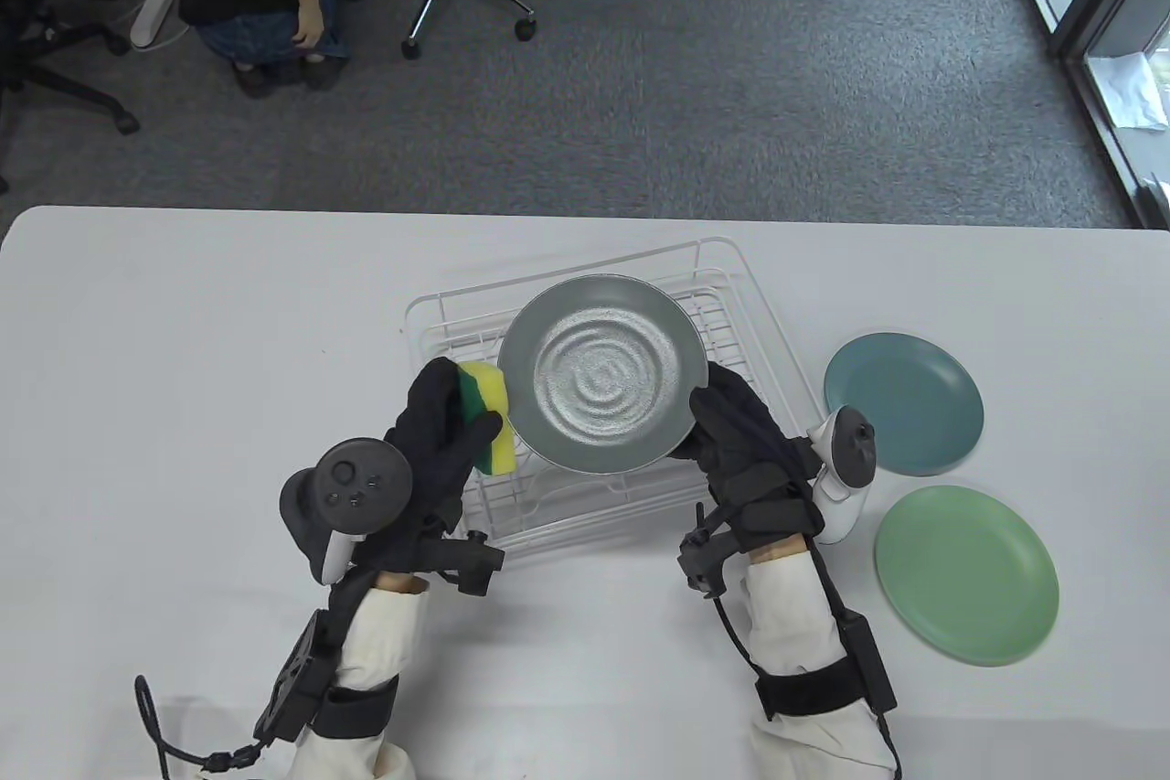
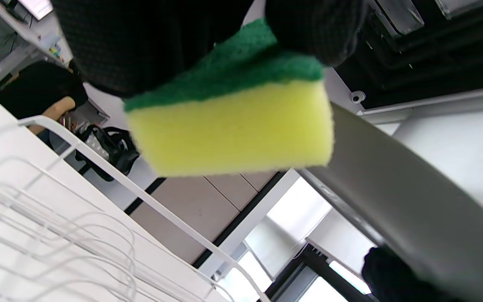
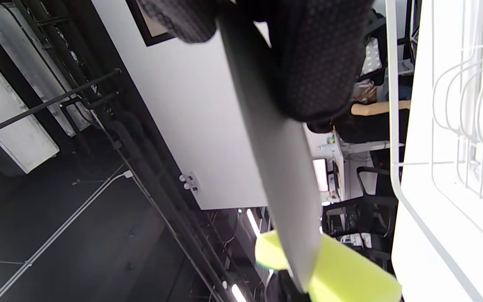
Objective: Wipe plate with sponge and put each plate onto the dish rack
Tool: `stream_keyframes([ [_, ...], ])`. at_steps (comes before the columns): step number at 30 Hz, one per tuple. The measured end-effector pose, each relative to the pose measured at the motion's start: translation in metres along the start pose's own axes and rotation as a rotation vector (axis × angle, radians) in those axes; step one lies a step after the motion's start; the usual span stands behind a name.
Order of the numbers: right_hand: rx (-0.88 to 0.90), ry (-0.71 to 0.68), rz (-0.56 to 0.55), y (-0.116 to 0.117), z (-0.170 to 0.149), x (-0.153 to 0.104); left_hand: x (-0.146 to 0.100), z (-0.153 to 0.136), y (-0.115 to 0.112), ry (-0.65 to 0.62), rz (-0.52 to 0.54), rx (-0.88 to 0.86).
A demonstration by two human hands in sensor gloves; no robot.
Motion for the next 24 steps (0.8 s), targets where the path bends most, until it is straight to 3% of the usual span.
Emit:
stream_keyframes([
  [5,-0.061,-0.003,-0.018,0.0,0.0,0.0,-0.002,-0.004,0.002,0.02,0.016,-0.136],
  [9,-0.344,0.024,-0.076,-0.002,0.001,-0.001,-0.004,0.0,0.006,0.004,0.047,-0.161],
  [16,-0.587,0.154,-0.091,0.005,-0.008,0.0,-0.01,0.017,0.005,-0.06,0.037,-0.215],
  [24,-0.415,0.222,-0.155,0.012,-0.027,-0.004,-0.022,0.053,-0.013,-0.193,-0.034,-0.233],
])
Point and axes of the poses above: the tracker on the back of each hand, its own z axis roughly to the thumb side, its own x axis roughly from the wrist to the fingertips, y = z × x, the point moved 2 cm from there along x, roughly from the wrist to the fingertips, and after that the axes turned 1 degree about -y, right-handed, at the moved point
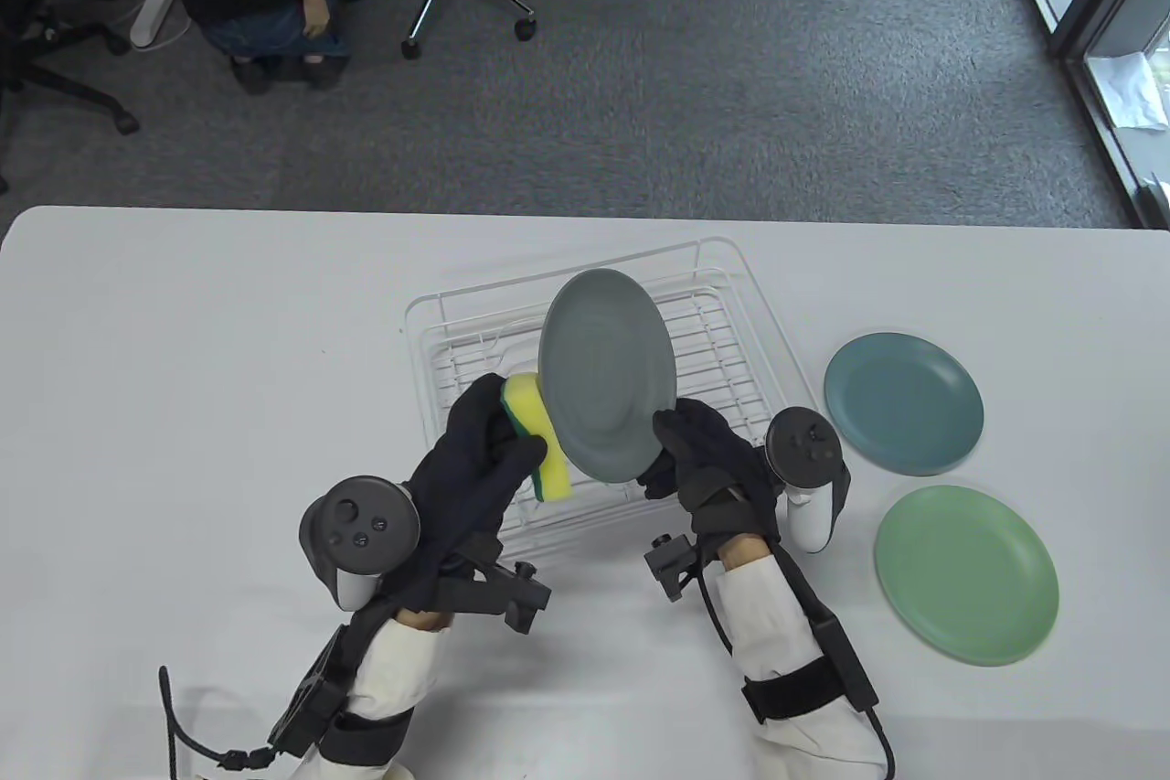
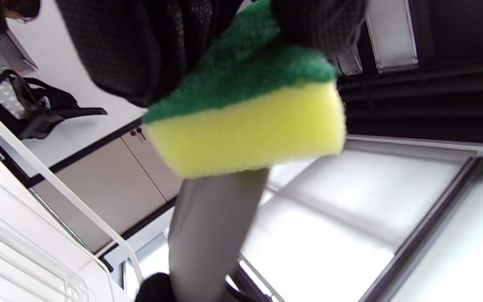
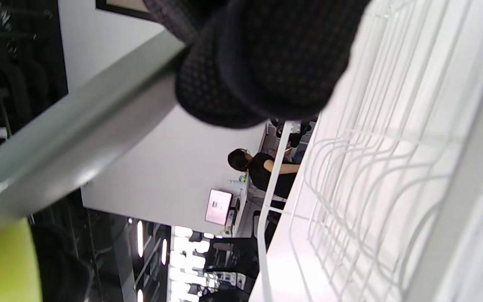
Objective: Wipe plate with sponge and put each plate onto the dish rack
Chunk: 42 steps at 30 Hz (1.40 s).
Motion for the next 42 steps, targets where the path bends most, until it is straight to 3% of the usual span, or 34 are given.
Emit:
stream_keyframes([
  [3,0.07,0.044,-0.008,0.007,-0.004,-0.003,0.0,0.003,-0.01,-0.017,-0.032,0.006],
  [16,0.275,0.03,0.181,0.034,0.004,-0.008,-0.002,0.006,-0.033,-0.052,-0.098,0.074],
  [21,0.224,0.001,0.147,0.031,0.006,-0.007,-0.003,0.005,-0.038,-0.055,-0.107,0.102],
  [26,0.226,-0.027,0.18,0.034,0.008,-0.006,-0.002,0.001,-0.041,-0.029,-0.11,0.107],
  [42,0.007,-0.156,0.261,0.046,0.025,-0.006,0.005,-0.027,-0.024,0.096,-0.032,0.09],
])
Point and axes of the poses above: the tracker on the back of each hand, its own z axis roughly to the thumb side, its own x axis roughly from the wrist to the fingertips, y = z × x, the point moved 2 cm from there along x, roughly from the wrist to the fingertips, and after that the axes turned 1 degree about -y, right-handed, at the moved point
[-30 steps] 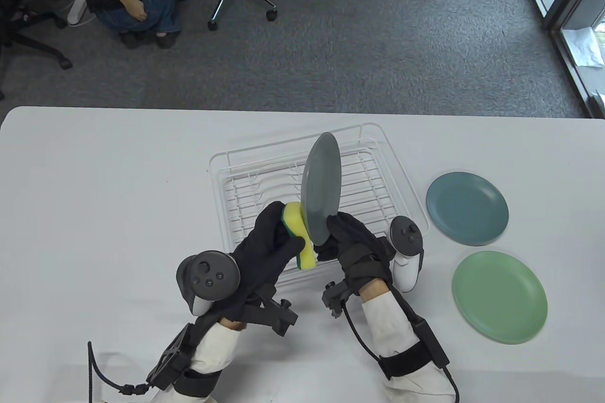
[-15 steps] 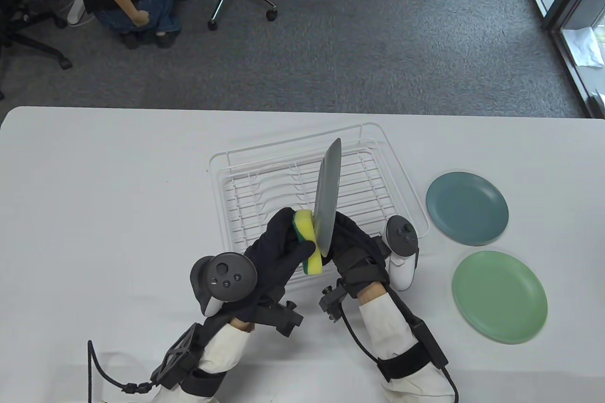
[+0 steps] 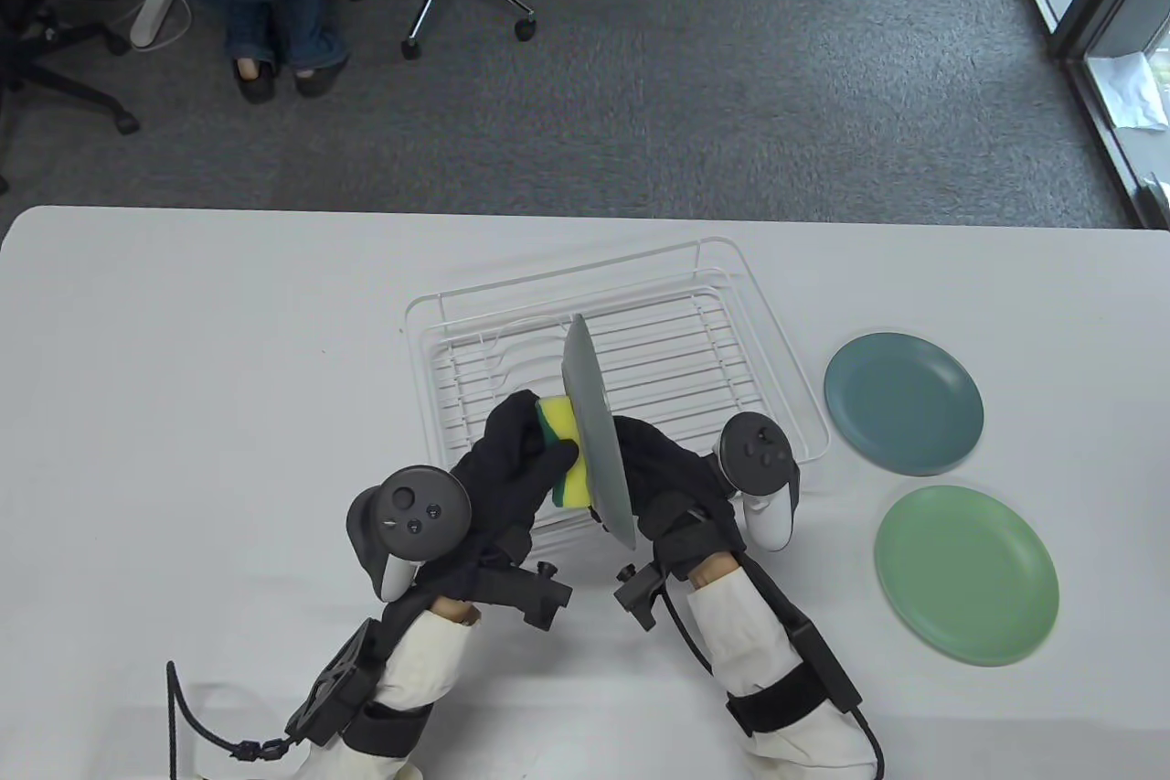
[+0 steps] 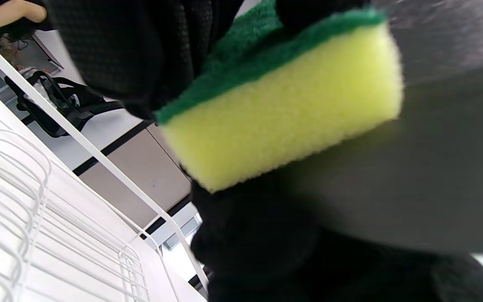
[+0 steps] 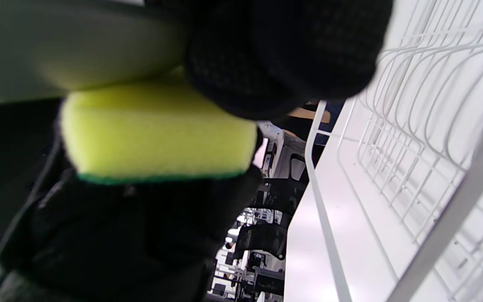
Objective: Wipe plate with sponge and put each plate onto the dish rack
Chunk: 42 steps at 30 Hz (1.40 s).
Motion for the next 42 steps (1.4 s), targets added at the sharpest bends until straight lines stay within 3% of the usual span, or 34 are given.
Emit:
stream_keyframes([
  [9,0.016,0.002,0.122,0.005,-0.003,0.004,0.006,-0.028,0.008,0.081,-0.005,-0.248],
  [17,-0.062,0.02,0.177,0.011,-0.001,0.005,0.007,-0.039,0.029,0.057,0.086,-0.355],
  [27,-0.168,0.079,0.133,0.004,-0.011,0.006,0.005,-0.029,0.057,-0.012,0.157,-0.354],
  [33,-0.225,0.114,0.082,-0.005,-0.017,0.006,-0.001,-0.008,0.072,-0.108,0.195,-0.283],
  [42,-0.22,0.166,0.007,-0.017,-0.025,0.005,-0.006,0.009,0.073,-0.171,0.191,-0.246],
])
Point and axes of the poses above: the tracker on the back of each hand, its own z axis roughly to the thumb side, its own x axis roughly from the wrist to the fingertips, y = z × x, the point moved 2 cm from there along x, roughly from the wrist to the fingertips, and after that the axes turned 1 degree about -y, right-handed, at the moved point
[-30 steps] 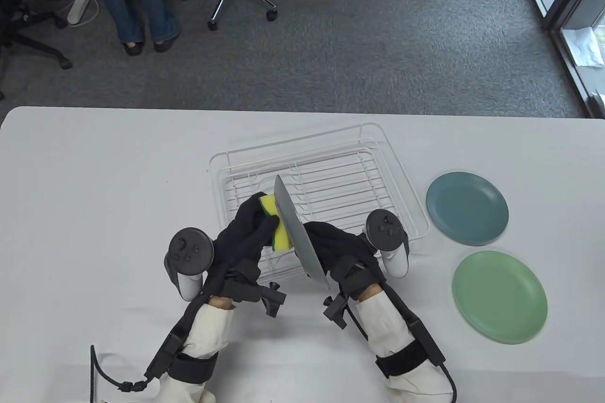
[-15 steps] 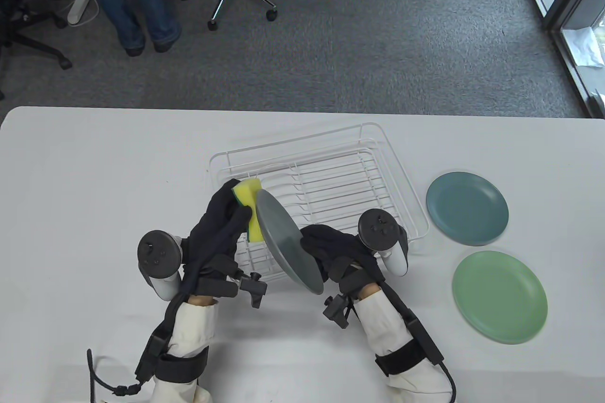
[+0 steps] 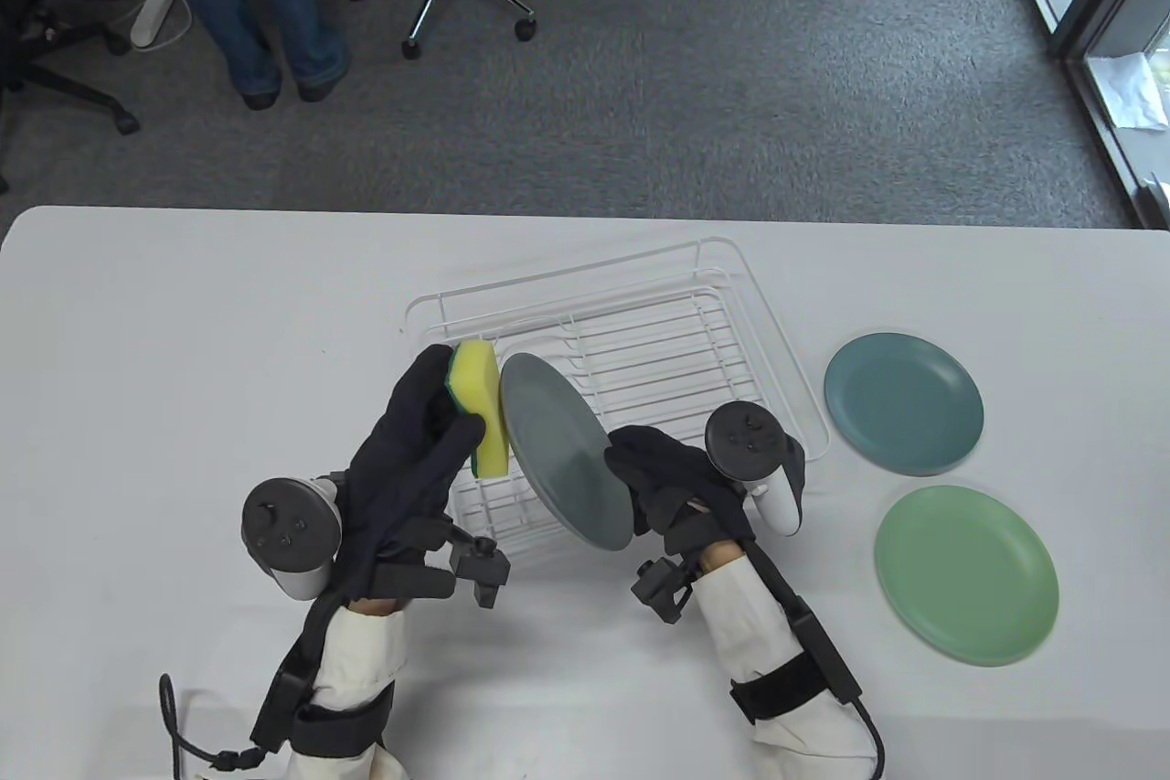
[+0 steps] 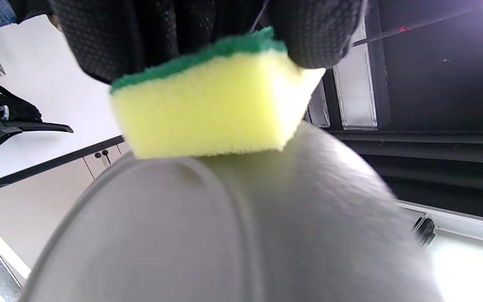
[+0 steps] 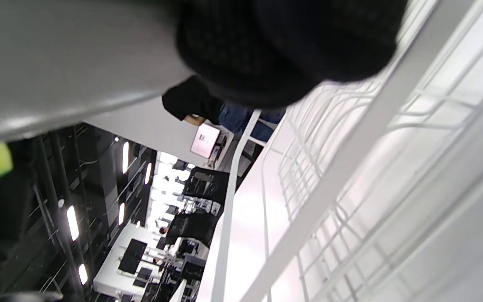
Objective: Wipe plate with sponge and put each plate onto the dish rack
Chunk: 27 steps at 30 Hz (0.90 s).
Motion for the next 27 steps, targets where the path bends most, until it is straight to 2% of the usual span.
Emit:
stream_keyframes([
  [10,0.119,0.053,-0.131,-0.007,-0.014,-0.004,-0.003,0.007,-0.02,-0.015,-0.072,-0.022],
  [16,0.247,0.063,-0.141,-0.004,-0.017,-0.005,-0.005,0.006,-0.036,-0.006,-0.13,-0.013],
  [22,0.383,0.084,-0.048,0.01,-0.016,-0.005,-0.011,0.01,-0.062,-0.023,-0.212,0.043],
  [27,0.474,0.03,0.05,0.022,-0.004,-0.006,-0.016,0.011,-0.079,-0.041,-0.261,0.16],
])
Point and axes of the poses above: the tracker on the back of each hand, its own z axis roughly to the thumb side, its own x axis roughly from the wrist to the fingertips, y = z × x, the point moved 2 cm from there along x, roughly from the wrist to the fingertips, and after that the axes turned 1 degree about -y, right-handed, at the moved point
